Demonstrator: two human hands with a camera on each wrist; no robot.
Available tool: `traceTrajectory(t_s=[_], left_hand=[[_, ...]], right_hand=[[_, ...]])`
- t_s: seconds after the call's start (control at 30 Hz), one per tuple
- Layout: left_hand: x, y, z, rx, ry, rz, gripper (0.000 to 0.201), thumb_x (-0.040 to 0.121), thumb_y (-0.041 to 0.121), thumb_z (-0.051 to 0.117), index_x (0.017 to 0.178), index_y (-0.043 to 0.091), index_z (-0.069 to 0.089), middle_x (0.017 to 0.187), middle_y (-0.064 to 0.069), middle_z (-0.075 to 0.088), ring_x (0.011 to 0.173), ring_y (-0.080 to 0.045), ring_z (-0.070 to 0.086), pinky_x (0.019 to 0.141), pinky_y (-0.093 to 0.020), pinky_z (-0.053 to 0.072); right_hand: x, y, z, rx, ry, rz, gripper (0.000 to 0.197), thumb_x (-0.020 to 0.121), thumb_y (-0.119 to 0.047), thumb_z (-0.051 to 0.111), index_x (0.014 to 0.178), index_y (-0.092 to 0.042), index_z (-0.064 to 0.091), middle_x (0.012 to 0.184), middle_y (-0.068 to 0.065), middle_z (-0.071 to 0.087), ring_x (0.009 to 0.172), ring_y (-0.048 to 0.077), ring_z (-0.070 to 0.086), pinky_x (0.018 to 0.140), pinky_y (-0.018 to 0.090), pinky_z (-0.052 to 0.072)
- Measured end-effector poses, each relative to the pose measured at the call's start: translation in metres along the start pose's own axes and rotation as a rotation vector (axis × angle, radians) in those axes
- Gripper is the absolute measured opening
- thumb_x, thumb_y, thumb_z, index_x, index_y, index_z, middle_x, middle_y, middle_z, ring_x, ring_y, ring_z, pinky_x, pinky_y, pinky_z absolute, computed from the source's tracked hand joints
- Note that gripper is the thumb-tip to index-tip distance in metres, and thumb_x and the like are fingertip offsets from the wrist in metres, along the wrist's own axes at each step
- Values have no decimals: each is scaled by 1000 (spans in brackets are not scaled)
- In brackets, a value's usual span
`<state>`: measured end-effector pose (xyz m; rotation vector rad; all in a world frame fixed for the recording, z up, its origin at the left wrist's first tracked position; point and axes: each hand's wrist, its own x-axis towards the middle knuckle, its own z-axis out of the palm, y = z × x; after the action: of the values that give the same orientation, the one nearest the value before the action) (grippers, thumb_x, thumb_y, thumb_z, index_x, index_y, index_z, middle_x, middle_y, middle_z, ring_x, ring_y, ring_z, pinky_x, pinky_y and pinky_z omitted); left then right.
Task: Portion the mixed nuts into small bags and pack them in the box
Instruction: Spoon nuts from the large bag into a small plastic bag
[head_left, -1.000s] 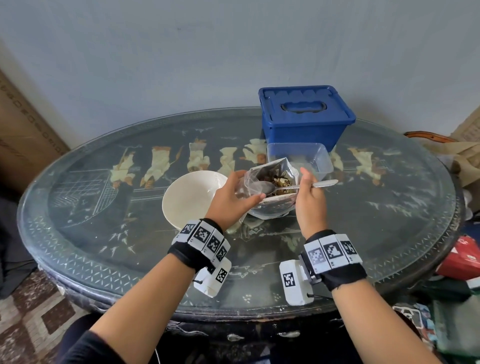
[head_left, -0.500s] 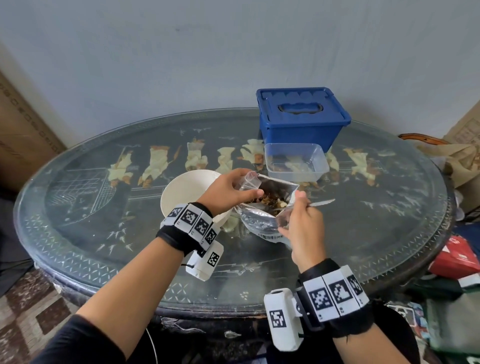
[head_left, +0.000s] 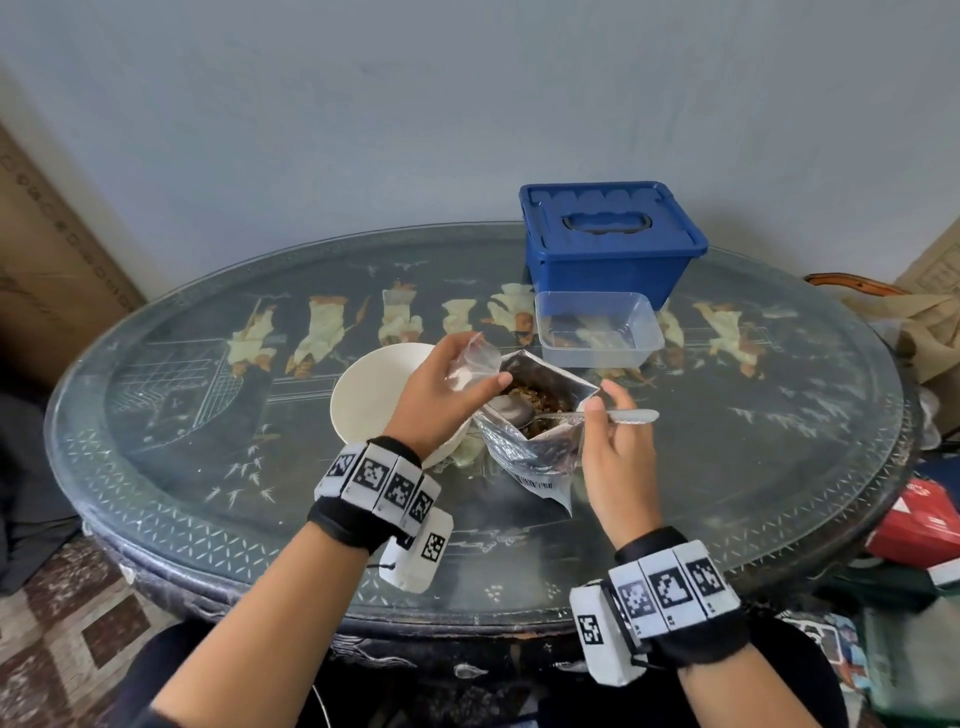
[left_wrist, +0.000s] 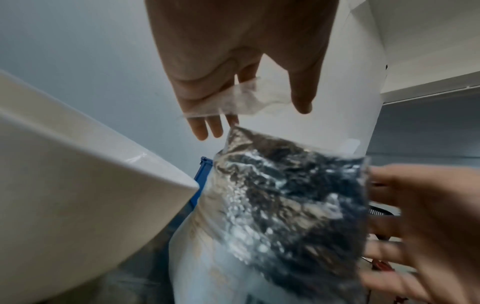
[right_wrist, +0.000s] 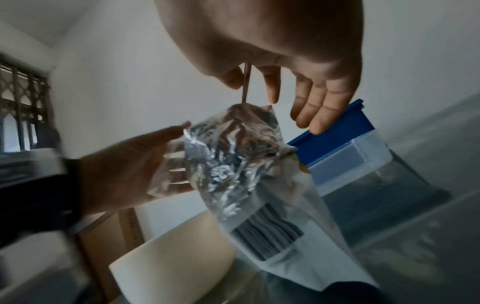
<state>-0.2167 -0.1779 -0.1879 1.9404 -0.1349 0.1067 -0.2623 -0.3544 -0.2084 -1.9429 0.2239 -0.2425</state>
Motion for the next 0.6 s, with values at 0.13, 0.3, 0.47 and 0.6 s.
traceTrajectory(t_s=[0.13,0.3,0.47,0.6], left_hand=[[-32,-5,9,38,62,4,64,75,37,70,130,17,43,123,11,48,115,-5,45,94,-18,35],[-41,-12,16,13,70,-27,60,79,27,71,132,18,43,125,6,51,112,-4,46,82,5,34],[-32,-10,9,26,35,5,58,79,19,71,131,15,46,118,7,51,109,-5,48,79,7,33],[-32,-17,4,18,11,-8,62,78,21,72,133,18,44,122,6,52,115,-8,48,88,-1,36]], right_hand=[[8,-5,-3,95,-132,-30,40,101,-27,30,141,-31,34,133,-15,41,127,4,37,99,11,24],[3,-13,1,66,-110,12,41,103,-28,24,141,-28,39,104,13,63,99,25,55,67,19,36],[-1,-7,10,33,-73,13,42,102,-32,24,142,-29,38,66,1,54,62,3,50,52,2,36],[0,-6,7,80,-108,6,41,101,-30,32,142,-25,38,104,-11,57,82,-5,51,67,-1,34]])
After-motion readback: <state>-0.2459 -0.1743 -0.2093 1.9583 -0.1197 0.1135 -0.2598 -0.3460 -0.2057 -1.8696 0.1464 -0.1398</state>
